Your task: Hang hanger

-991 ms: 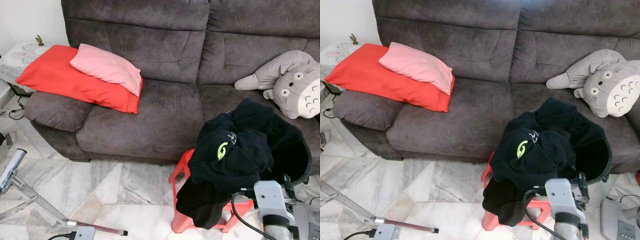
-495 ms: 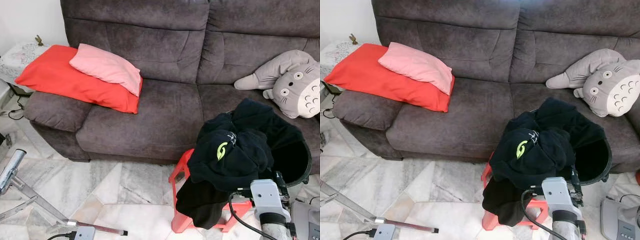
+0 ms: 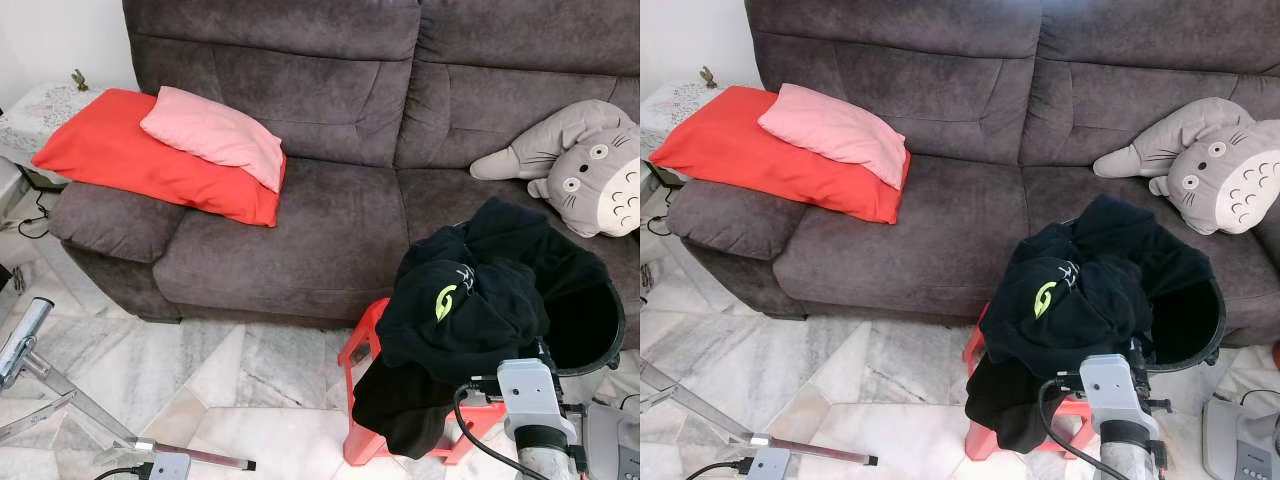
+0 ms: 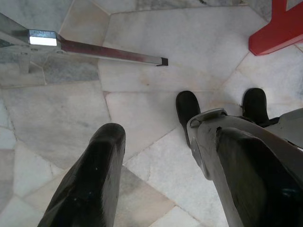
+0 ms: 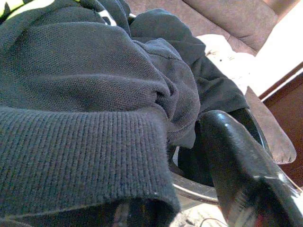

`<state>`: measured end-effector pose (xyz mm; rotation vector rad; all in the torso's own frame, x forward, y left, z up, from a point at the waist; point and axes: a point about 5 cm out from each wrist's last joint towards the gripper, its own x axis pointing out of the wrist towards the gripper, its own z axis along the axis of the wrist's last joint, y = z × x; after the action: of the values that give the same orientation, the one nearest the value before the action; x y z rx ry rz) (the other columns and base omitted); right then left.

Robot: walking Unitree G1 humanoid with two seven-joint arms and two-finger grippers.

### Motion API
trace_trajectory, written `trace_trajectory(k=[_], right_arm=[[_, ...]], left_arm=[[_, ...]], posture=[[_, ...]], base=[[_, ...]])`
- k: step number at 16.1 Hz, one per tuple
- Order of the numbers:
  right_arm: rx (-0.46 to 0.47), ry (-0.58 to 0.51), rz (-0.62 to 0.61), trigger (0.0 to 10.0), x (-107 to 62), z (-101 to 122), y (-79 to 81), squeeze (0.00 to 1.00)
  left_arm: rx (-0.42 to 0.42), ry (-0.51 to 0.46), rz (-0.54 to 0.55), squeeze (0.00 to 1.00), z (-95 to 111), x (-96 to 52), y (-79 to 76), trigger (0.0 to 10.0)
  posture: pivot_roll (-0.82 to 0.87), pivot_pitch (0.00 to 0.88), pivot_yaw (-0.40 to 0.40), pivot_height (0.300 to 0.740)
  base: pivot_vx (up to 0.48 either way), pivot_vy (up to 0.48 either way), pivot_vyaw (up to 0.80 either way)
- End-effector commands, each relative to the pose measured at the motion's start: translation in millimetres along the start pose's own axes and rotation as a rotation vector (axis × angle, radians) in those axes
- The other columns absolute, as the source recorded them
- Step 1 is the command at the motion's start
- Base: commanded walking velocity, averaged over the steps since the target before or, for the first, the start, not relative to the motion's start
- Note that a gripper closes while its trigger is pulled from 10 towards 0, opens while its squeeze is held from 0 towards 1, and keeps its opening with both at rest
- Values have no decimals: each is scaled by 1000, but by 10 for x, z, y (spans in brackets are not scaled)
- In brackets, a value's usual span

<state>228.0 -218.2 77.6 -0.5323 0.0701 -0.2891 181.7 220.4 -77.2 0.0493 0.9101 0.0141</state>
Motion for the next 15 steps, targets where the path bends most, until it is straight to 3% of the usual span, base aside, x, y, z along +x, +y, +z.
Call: trace_trajectory(k=[1, 10, 12, 15], right_arm=[[5, 10, -5, 0, -4, -33, 4, 0], [23, 0, -6, 0, 41, 18, 24, 0], [41, -49, -40, 0, 114, 168, -40, 0], [102, -176, -104, 0, 272, 575, -172, 0]], left_arm=[[27, 46, -1, 0, -119, -26, 15, 10000], [34, 51, -5, 0, -137, -31, 14, 10000], [35, 52, -3, 0, -143, -33, 16, 10000], [37, 52, -2, 0, -148, -34, 16, 10000]], posture=[[-151, 185, -18, 740], [-144, 165, -16, 740], [-142, 162, -16, 740], [-142, 155, -17, 740]], base=[[0, 0, 0], [0, 0, 0], [0, 0, 0], [0, 0, 0]])
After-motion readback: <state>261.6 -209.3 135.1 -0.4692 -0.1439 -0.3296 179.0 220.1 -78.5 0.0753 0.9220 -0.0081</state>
